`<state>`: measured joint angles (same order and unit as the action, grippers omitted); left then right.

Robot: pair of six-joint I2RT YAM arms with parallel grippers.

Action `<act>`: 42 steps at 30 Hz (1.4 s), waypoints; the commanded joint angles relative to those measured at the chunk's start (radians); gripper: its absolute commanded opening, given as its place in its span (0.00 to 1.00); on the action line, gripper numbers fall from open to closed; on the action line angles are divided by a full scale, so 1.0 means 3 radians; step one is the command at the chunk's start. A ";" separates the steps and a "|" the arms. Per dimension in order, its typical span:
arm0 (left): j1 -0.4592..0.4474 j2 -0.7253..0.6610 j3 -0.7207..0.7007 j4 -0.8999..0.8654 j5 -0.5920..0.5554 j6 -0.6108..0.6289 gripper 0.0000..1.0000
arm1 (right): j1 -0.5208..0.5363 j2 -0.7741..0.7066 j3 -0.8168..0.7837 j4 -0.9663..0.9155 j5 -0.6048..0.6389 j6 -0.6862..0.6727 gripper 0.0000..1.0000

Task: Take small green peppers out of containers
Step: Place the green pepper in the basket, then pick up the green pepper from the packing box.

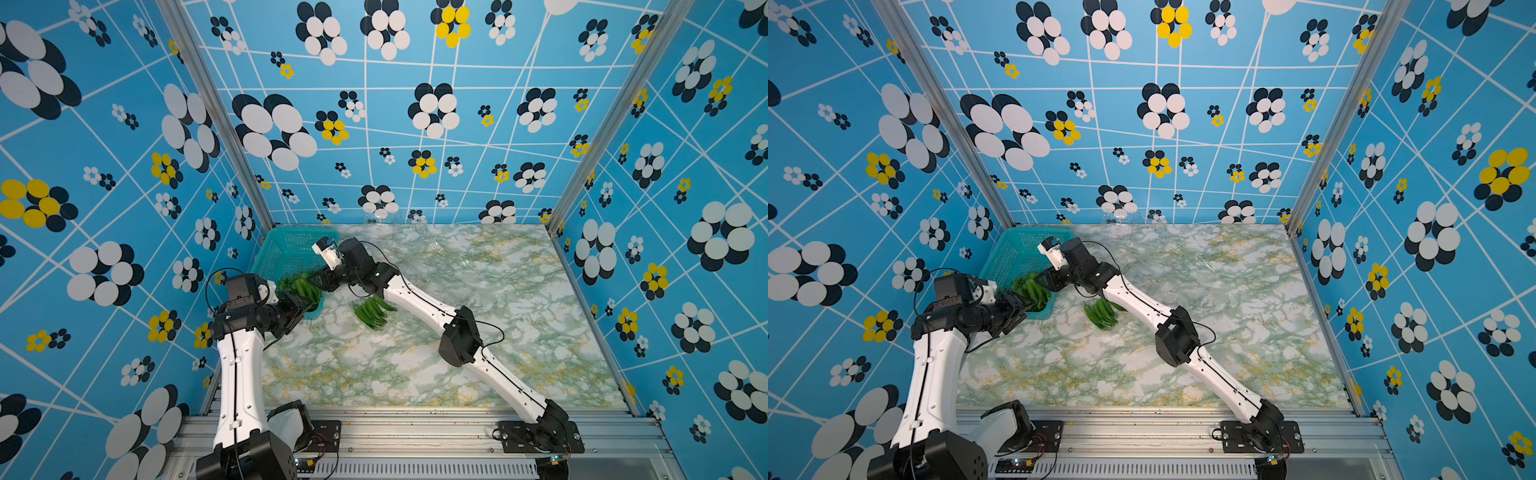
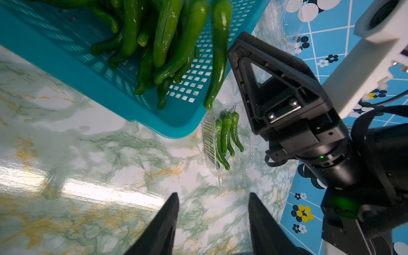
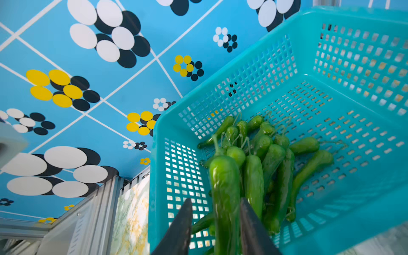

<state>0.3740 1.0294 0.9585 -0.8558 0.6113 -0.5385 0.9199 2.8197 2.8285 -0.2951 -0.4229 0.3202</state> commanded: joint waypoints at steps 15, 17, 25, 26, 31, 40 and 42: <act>-0.2002 0.0656 0.0420 -0.0084 -0.1074 -0.0780 0.54 | -0.0599 -0.1589 -0.1292 -0.0779 0.1431 -0.0838 0.64; -0.2301 0.0941 0.0501 0.0031 -0.1277 -0.0962 0.53 | -0.0710 -0.2019 -0.2018 -0.0553 0.1551 -0.0773 0.64; -0.2633 0.1918 0.0778 0.0596 -0.1534 -0.1302 0.50 | -0.1076 -0.3085 -0.3623 -0.0296 0.1561 -0.0608 0.56; -0.2636 0.2036 0.0847 0.0622 -0.1578 -0.1307 0.50 | -0.1118 -0.3192 -0.3777 -0.0269 0.1539 -0.0577 0.54; -0.2648 0.2534 0.1203 0.0617 -0.1662 -0.1263 0.49 | -0.1209 -0.3493 -0.4309 -0.0216 0.1444 -0.0525 0.50; -0.2587 0.2812 0.1458 0.0449 -0.1665 -0.1099 0.44 | -0.1241 -0.3621 -0.4652 -0.0196 0.1400 -0.0448 0.46; -0.2576 0.2754 0.1382 0.0480 -0.1648 -0.1099 0.44 | -0.1241 -0.3611 -0.4653 -0.0209 0.1385 -0.0454 0.46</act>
<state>-0.4103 1.8687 1.3796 -0.6868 0.1299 -0.8898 0.5510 1.7679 1.4456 -0.3725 0.0097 0.1696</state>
